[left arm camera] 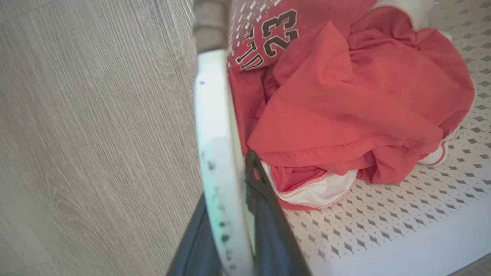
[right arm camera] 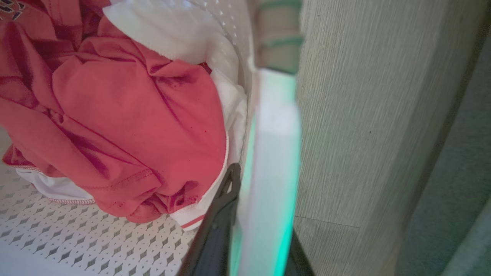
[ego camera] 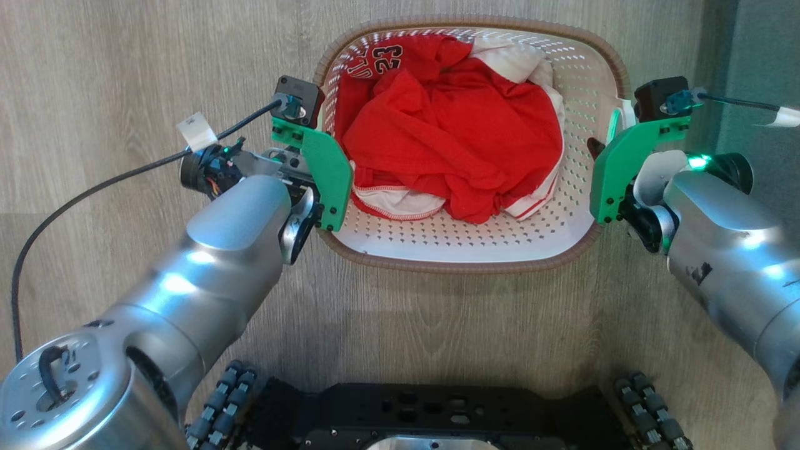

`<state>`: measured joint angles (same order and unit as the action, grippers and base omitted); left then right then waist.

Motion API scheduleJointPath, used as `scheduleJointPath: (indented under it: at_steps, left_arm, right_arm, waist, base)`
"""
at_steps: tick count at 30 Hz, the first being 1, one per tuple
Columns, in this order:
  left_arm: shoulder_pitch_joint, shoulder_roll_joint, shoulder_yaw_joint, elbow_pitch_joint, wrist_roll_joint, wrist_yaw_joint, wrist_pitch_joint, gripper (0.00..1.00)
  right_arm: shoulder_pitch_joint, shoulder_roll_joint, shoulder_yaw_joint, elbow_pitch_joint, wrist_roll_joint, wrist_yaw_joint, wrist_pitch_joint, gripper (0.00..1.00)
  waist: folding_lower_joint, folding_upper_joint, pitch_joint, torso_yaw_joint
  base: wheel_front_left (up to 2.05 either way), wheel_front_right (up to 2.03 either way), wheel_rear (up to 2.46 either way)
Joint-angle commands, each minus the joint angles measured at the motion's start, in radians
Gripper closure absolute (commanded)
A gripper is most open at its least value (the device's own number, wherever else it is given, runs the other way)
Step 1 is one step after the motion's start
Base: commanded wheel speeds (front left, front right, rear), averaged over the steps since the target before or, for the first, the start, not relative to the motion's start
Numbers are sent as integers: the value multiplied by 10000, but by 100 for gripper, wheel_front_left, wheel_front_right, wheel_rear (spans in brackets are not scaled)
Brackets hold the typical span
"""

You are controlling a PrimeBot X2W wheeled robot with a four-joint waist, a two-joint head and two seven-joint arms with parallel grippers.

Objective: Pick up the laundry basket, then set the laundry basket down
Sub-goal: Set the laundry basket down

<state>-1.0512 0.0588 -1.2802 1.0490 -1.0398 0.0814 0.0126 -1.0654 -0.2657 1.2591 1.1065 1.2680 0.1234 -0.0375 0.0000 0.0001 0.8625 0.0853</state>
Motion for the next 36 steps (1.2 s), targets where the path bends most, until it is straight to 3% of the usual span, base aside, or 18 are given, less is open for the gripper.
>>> scheduleJointPath:
  at_steps: [1,10,11,12,13,20,29,36]
  left_arm:
    - [43,-85,0,-400,187,-83,-47,100]
    - [4,-85,0,-429,141,85,-127,100]
    - [-13,-85,0,-403,193,189,-220,87]
    - [-30,-85,0,-359,224,328,-322,47]
    - [-39,-85,0,-308,197,472,-390,0]
    - [-58,-85,0,-73,155,937,-297,0]
    - [142,-85,0,81,173,1039,-471,0]
    - [624,-85,0,287,540,1066,-495,0]
  right_arm:
    - [132,93,106,-226,-141,73,-184,100]
    - [85,55,133,-120,-119,73,-219,98]
    - [80,56,136,-89,-137,73,-241,73]
    - [71,53,136,-40,-137,73,-320,39]
    - [57,52,124,15,-122,73,-411,0]
    - [10,52,131,327,-149,73,-493,0]
    - [216,248,143,574,-9,73,-284,0]
    - [641,552,144,805,181,73,-84,0]
  waist:
    - [0,-1,13,9]
    - [0,-1,98,75]
    - [0,-1,101,86]
    - [0,-1,104,100]
    - [0,-1,109,118]
    - [0,-1,103,217]
    - [0,-1,-296,219]
    - [0,-1,-1420,79]
  base:
    - [0,0,0]
    - [0,0,0]
    - [0,0,0]
    - [0,0,0]
    - [0,0,0]
    - [0,0,0]
    - [0,0,0]
    - [0,0,0]
